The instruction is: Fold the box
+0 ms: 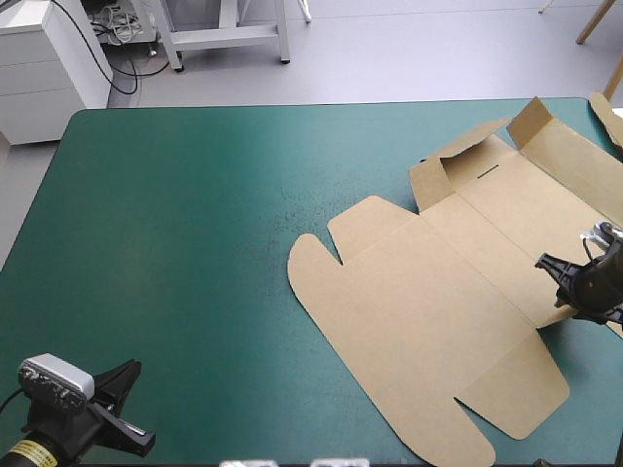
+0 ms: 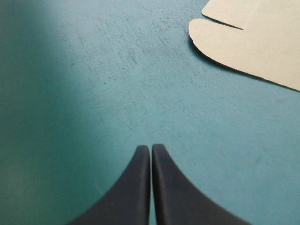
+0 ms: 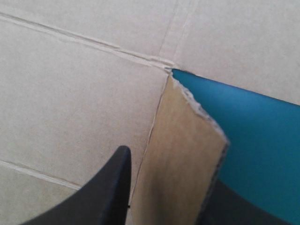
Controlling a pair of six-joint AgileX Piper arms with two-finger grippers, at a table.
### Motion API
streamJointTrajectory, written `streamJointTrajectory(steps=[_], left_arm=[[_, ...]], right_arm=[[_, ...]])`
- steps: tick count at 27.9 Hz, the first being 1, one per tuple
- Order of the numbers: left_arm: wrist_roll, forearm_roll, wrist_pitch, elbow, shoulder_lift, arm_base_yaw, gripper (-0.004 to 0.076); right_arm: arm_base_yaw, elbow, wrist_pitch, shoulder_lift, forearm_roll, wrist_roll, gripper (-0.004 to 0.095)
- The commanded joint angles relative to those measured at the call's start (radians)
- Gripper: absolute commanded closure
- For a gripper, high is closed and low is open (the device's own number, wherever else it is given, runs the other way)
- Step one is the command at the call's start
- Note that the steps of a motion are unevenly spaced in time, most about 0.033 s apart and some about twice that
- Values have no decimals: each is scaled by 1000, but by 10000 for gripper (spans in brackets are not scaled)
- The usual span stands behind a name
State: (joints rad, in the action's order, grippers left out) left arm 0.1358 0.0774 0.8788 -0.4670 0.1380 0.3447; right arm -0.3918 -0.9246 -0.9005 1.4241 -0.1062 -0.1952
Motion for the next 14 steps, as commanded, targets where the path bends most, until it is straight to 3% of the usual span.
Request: streamJointTrajectory(steps=[1, 2, 14], left_arm=[[0, 8, -72, -31, 15, 7, 731], [0, 8, -72, -31, 15, 7, 731], [0, 8, -72, -31, 15, 7, 731]], right_arm=[[-6, -24, -1, -26, 16, 17, 814], [-6, -24, -3, -26, 16, 32, 918], [-3, -75, -5, -22, 21, 195, 924]])
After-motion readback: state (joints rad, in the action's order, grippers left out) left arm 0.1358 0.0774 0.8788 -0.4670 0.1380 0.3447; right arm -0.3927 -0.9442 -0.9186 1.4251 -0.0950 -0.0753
